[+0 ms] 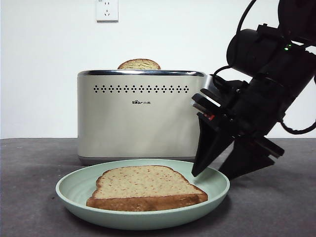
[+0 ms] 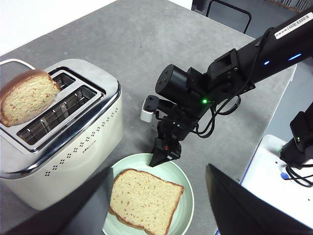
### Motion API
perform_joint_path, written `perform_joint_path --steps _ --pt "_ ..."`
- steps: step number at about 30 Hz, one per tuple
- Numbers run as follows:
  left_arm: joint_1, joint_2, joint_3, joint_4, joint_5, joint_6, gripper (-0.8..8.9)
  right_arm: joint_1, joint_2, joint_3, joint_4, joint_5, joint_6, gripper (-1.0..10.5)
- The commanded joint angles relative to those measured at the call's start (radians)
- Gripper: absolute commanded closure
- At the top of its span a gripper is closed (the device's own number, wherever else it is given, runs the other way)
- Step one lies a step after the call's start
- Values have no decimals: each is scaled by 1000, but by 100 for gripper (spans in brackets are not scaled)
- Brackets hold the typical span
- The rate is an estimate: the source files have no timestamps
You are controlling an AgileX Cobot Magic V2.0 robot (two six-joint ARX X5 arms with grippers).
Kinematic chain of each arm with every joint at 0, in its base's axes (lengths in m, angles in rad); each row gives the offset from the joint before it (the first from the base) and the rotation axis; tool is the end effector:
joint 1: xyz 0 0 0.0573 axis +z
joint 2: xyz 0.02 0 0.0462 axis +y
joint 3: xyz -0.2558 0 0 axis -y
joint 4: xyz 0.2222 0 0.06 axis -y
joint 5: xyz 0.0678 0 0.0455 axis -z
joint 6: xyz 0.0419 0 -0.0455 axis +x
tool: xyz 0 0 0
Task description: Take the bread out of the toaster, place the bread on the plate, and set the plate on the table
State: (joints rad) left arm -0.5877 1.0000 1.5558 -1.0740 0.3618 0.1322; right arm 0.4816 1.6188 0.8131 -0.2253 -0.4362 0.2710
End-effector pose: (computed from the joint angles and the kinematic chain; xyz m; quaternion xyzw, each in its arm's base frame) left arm 0.1015 -0.0854 0.4340 0.0856 0.2248 -0.4577 0.8559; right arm 0.2433 0.1472 0.1495 0.0943 0.5404 0.3153 0.7744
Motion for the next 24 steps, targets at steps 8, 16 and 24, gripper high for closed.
perform_joint_path --steps 8,16,24 --pt "-9 6 25 -11 -4 13 519 8 -293 14 -170 105 -53 718" --pt "-8 8 25 -26 -85 12 520 67 -670 14 -241 105 -68 752" --pt "-8 26 25 -95 -164 8 703 152 -908 14 -274 105 -69 936"
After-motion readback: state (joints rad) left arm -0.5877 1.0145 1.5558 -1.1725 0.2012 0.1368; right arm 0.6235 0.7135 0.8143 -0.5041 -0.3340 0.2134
